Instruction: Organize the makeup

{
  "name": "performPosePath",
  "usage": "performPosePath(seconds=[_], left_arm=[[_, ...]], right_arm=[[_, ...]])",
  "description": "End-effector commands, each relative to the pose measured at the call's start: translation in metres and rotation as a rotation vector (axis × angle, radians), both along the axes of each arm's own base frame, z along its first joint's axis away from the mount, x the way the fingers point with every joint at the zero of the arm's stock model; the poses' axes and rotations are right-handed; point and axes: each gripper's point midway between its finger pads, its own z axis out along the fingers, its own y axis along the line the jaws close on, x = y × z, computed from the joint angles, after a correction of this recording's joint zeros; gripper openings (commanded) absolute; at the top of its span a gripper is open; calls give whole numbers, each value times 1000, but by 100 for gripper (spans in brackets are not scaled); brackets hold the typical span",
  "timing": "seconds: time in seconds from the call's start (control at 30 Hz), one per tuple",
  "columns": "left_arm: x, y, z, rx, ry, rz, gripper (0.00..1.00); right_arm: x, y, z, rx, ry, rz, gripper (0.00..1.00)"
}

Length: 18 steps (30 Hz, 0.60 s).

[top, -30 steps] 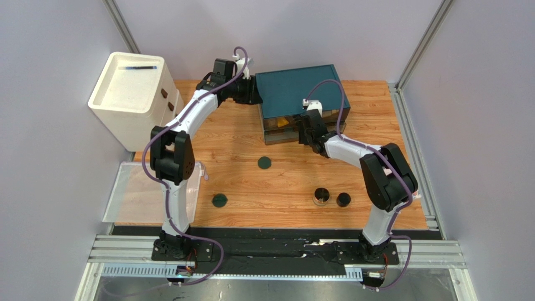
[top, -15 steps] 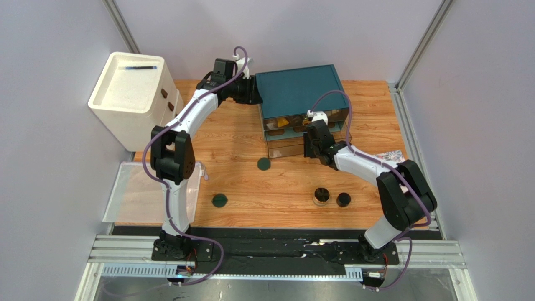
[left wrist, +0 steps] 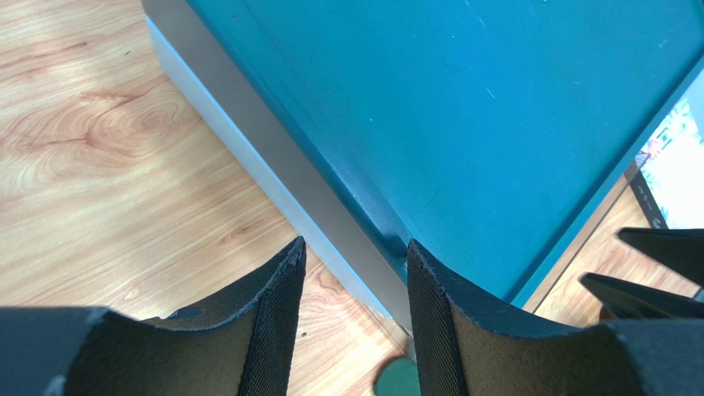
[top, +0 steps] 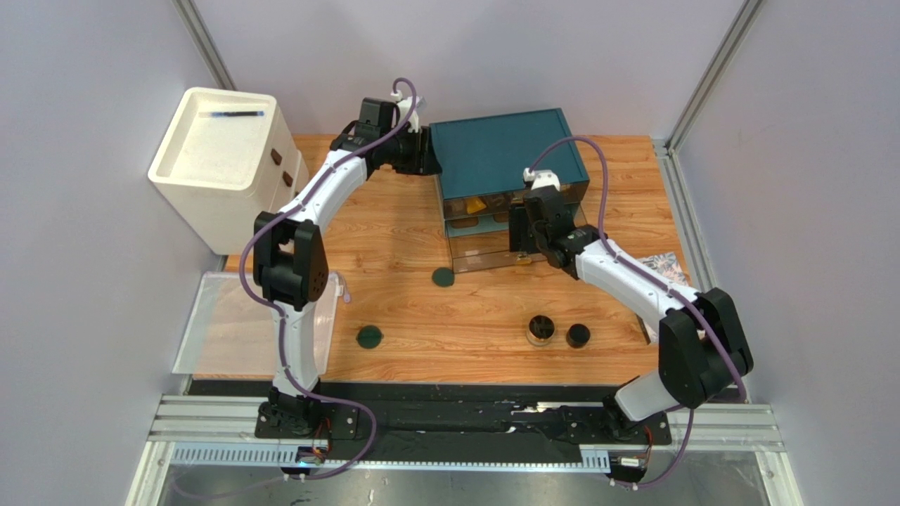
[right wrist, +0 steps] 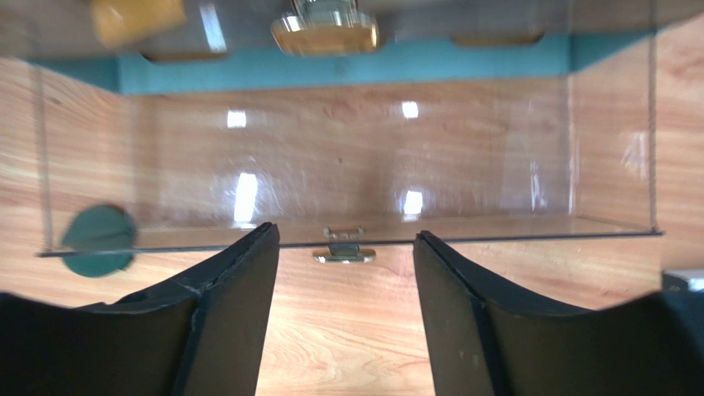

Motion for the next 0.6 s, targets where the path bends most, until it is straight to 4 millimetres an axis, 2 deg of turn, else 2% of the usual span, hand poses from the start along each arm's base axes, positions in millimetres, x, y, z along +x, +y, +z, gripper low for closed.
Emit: performPosePath(seconds=[0.0, 0.03, 0.1, 0.17, 0.23, 0.3, 0.37, 0.47, 0.57], left_arm=[[-3, 8, 44, -3, -71, 34, 54], [-4, 8, 52, -9, -87, 33, 54], [-8, 9, 66, -19, -110, 34, 54], [-11, 10, 73, -25, -118, 31, 54], [-18, 12, 81, -28, -129, 30, 54], [-24, 14, 82, -17, -132, 30, 54], [-29, 18, 78, 1, -116, 29, 55], [-35, 19, 78, 7, -105, 23, 55], [-40, 21, 76, 12, -98, 22, 55]], right_arm=[[7, 2, 49, 20, -62, 5, 66], [3, 0, 55, 21, -65, 13, 66], [-9, -3, 54, -1, -30, 46, 67], [-27, -6, 48, -22, 32, 91, 68], [-42, -9, 37, -35, 95, 121, 74], [-69, -9, 24, -28, 201, 173, 83], [-97, -10, 9, -18, 324, 208, 86], [-125, -8, -3, 11, 448, 242, 89], [-150, -15, -16, -13, 566, 244, 91]])
